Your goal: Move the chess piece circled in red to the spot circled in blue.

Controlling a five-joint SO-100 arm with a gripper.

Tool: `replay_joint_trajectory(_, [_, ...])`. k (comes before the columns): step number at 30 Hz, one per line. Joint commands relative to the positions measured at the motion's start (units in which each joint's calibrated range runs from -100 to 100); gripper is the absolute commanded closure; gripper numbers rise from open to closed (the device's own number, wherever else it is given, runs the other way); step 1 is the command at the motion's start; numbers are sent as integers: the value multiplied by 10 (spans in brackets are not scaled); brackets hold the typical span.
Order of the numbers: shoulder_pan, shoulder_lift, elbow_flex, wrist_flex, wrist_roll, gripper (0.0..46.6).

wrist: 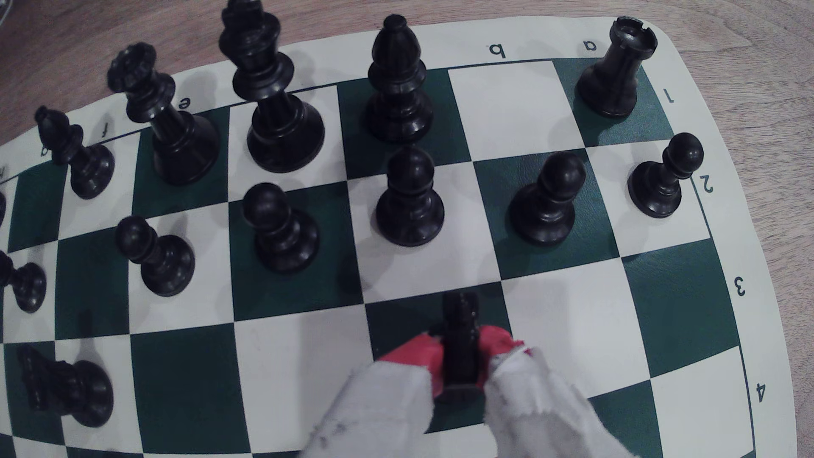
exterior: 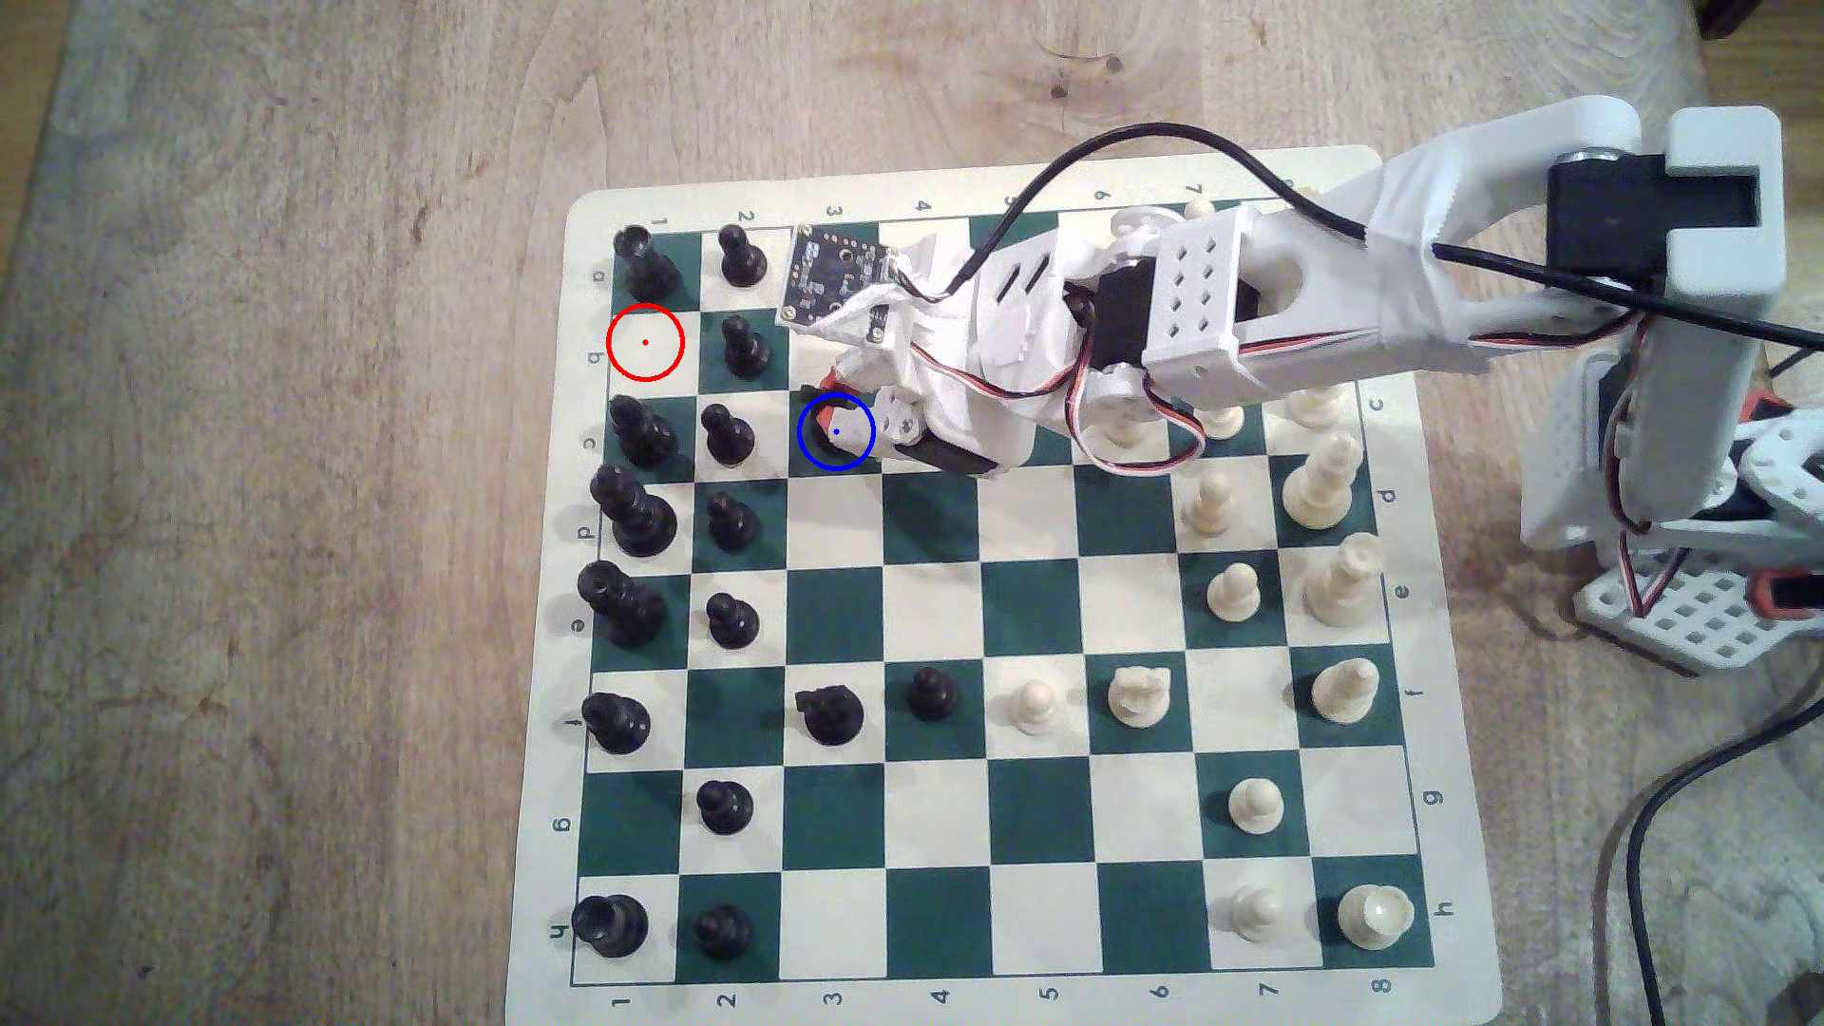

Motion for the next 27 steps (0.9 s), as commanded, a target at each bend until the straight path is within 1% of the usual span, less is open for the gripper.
replay_joint_trajectory(1, [2, -6, -39, -9, 1, 463])
replay_joint_trajectory(8, [5, -1, -41, -6, 2, 459])
replay_joint_trajectory(9, [5, -1, -41, -2, 3, 412])
replay_joint_trajectory(11, [5, -4, -41, 3, 4, 362])
replay_joint_trajectory(13, [3, -11, -41, 8, 2, 340])
replay_joint_trajectory(15, [2, -17, -41, 13, 0, 327])
replay_joint_trajectory(20, [1, -42, -39, 39, 0, 302])
replay_joint_trajectory(26, [1, -91, -12, 64, 0, 302])
replay_joint_trajectory(27, [1, -117, 1, 76, 0, 302])
